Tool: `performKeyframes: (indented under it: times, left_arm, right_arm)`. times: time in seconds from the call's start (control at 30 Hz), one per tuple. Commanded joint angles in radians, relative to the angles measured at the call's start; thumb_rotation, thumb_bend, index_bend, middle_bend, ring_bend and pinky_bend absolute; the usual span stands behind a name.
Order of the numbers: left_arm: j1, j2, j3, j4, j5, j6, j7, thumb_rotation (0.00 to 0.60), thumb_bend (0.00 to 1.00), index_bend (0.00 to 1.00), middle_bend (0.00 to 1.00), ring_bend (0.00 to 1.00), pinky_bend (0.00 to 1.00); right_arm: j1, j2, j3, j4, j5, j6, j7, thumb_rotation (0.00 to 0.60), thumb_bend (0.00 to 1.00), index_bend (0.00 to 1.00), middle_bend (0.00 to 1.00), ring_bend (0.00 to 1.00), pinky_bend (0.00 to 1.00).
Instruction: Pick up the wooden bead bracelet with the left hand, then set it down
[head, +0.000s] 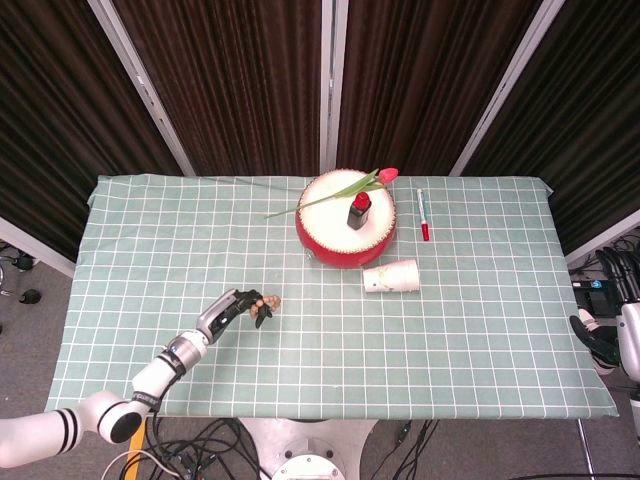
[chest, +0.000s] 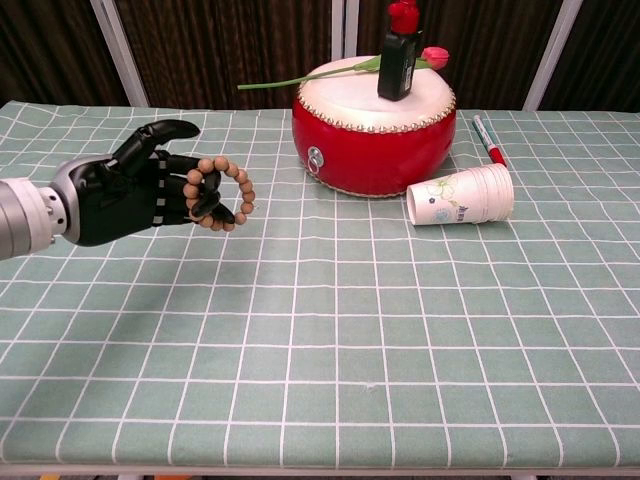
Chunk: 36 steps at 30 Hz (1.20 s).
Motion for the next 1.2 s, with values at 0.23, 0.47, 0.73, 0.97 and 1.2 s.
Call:
performKeyframes:
  times: [0.23, 0.47, 0.73, 0.97, 1.2]
  left_arm:
    - [0.001, -0.002, -0.003, -0.009, -0.037, 0.002, 0.041, 0.391, 0.41, 0.64, 0.72, 0.42, 0.20]
    - [0.006, -0.009, -0.011, -0.009, -0.072, 0.001, 0.066, 0.442, 0.41, 0.69, 0.78, 0.47, 0.21]
    - [0.008, -0.011, -0.018, -0.010, -0.078, -0.009, 0.066, 0.287, 0.40, 0.71, 0.79, 0.47, 0.21]
    - [0.009, -0.012, -0.019, -0.006, -0.075, -0.014, 0.071, 0.265, 0.41, 0.71, 0.79, 0.47, 0.21]
    - [0.010, -0.016, -0.024, -0.003, -0.091, -0.020, 0.088, 0.395, 0.41, 0.71, 0.79, 0.47, 0.21]
  right_arm:
    - [0.000, 0.000, 0.000, 0.000, 0.001, 0.000, 0.000, 0.600, 0.15, 0.02, 0.06, 0.00, 0.00]
    - [0.003, 0.000, 0.001, -0.002, 0.003, -0.007, -0.004, 0.600, 0.15, 0.02, 0.06, 0.00, 0.00]
    - [0.005, 0.000, 0.001, -0.003, 0.006, -0.012, -0.006, 0.600, 0.15, 0.02, 0.06, 0.00, 0.00]
    - [0.003, 0.001, 0.002, -0.005, 0.006, -0.008, -0.007, 0.600, 0.15, 0.02, 0.06, 0.00, 0.00]
    - [0.004, 0.000, 0.001, -0.004, 0.007, -0.010, -0.007, 0.600, 0.15, 0.02, 0.06, 0.00, 0.00]
